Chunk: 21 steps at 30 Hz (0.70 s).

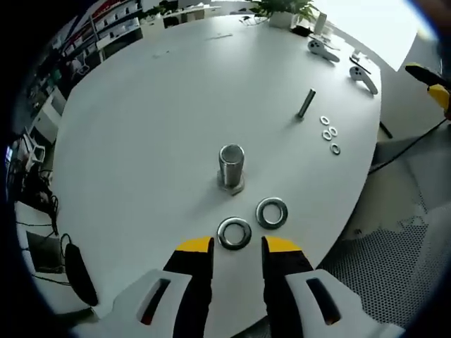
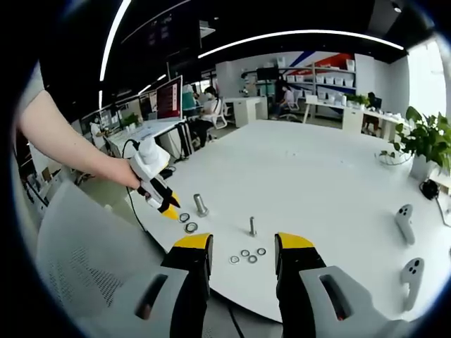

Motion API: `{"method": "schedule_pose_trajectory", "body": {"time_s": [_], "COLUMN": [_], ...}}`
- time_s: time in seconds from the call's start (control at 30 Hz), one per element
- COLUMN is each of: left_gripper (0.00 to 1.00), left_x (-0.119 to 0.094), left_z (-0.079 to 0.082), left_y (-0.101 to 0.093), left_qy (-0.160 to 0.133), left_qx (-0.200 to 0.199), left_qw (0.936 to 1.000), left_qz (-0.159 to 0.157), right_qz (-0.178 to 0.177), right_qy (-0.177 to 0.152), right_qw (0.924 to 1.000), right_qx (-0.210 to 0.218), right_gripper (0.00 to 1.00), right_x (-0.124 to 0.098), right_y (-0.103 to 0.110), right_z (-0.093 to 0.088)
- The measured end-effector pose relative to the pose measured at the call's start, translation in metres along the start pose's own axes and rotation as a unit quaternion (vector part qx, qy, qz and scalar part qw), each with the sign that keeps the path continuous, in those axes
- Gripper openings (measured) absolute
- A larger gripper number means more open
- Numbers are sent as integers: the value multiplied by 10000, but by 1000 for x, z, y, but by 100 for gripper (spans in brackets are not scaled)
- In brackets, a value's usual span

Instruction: Place the washer onto the threaded stud by aligning its center hole with the stud, sliding it down to the base, and recovering from edge contact or off-axis alignment until the washer reaches the visible bottom stop.

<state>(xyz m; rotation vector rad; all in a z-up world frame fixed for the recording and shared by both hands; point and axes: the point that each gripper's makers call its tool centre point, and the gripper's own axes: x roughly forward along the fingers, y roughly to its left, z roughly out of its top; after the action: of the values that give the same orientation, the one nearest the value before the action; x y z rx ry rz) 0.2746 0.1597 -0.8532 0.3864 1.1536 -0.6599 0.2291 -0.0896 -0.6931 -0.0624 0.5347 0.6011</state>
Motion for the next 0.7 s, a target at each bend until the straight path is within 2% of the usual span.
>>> {"method": "schedule_pose_trajectory", "body": {"time_s": [0.33, 0.47, 0.63, 0.7], "left_gripper": [25, 25, 24, 22], "left_x": [11, 14, 20, 20], "left_z": [-8, -5, -10, -8], "left_y": [3, 3, 5, 7], "left_qy": [521, 545, 721, 695], "left_qx": [603, 611, 785, 741], "left_qw": [9968, 9965, 9941, 9946], "left_qz": [-81, -150, -185, -195], "right_qz": [-58, -71, -105, -106], "right_qy": [2, 5, 2, 14], "right_qw": [10000, 10000, 9999, 9999], "right_qx": [7, 5, 20, 15], "right_gripper": [37, 37, 37, 37], "right_x": [0, 0, -1, -1], "right_y": [-3, -3, -4, -4], "right_z": [0, -1, -1, -1]}}
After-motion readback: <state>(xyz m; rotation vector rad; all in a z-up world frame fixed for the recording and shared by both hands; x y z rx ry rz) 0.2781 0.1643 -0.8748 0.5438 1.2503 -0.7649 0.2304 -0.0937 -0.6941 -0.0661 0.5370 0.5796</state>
